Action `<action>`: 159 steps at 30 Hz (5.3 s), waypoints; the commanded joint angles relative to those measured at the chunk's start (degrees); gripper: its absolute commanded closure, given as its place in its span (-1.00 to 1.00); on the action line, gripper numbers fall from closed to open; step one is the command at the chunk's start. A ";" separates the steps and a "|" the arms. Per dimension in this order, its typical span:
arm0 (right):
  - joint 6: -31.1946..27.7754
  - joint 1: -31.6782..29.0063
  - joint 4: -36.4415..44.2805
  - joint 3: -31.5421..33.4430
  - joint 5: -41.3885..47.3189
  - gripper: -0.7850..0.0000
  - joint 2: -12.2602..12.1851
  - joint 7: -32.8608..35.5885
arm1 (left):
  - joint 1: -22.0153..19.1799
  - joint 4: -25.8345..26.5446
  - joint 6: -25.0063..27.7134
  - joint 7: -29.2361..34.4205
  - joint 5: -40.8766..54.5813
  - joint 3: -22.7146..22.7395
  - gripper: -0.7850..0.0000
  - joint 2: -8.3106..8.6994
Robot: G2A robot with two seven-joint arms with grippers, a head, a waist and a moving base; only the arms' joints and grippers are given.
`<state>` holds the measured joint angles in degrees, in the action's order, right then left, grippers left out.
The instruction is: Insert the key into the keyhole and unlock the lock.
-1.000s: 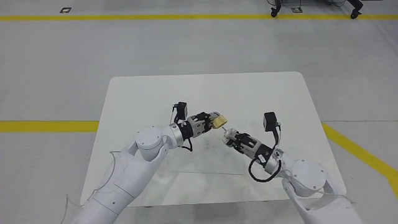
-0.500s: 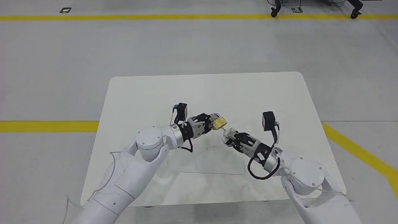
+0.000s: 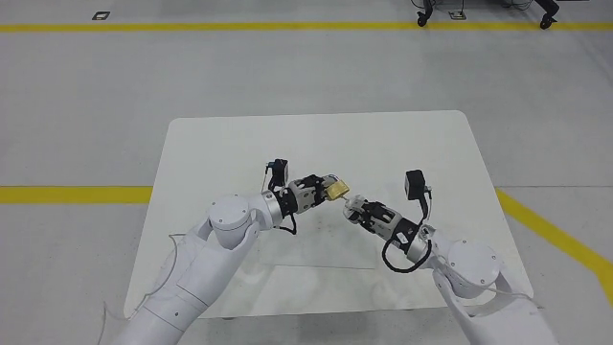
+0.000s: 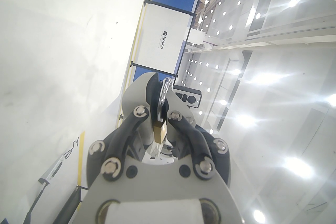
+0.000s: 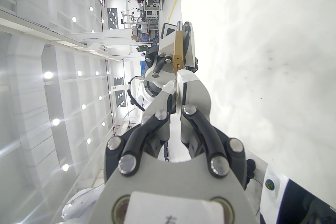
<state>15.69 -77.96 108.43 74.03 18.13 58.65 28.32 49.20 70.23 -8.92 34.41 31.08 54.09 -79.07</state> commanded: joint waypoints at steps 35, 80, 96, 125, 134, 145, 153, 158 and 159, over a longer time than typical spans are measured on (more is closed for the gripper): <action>0.53 0.37 -0.47 -0.32 -0.48 1.00 1.10 -1.83 | 0.30 -0.09 -2.01 0.15 -1.33 0.96 1.00 -0.71; 0.71 -1.10 -0.68 0.52 -2.54 1.00 1.96 -4.72 | 1.84 2.95 -3.53 -2.53 -2.86 0.90 1.00 -1.32; 0.66 -1.48 -0.15 1.01 -2.70 1.00 2.26 -4.04 | 1.95 2.55 -3.37 -2.02 -2.72 1.45 1.00 -1.56; 1.37 -1.69 0.88 0.84 -2.51 1.00 2.87 -2.96 | 2.41 2.99 -3.07 -2.18 -4.44 2.30 1.00 -1.75; 1.85 -1.35 0.69 0.54 -2.80 1.00 3.06 -2.86 | 2.56 3.14 -3.07 -1.75 -4.63 2.47 1.00 -1.81; 2.60 -1.13 0.53 0.43 -3.45 1.00 3.26 -3.09 | 2.84 3.20 -3.23 -1.24 -4.94 2.65 1.00 -1.83; 3.17 -0.75 0.38 0.28 -3.86 1.00 3.39 -2.93 | 2.69 3.10 -3.26 -0.47 -5.66 2.68 1.00 -1.82; 3.17 -0.62 0.57 0.26 -4.02 0.91 3.51 -3.37 | 2.60 2.88 -3.28 -0.26 -5.65 2.82 1.00 -1.84; 3.17 -0.63 0.57 0.27 -4.03 0.89 3.53 -3.39 | 2.59 2.83 -3.23 -0.25 -5.65 2.85 1.00 -1.85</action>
<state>18.87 -78.57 109.00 74.30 14.10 62.16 24.95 51.80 73.12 -12.21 34.17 25.40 56.90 -80.90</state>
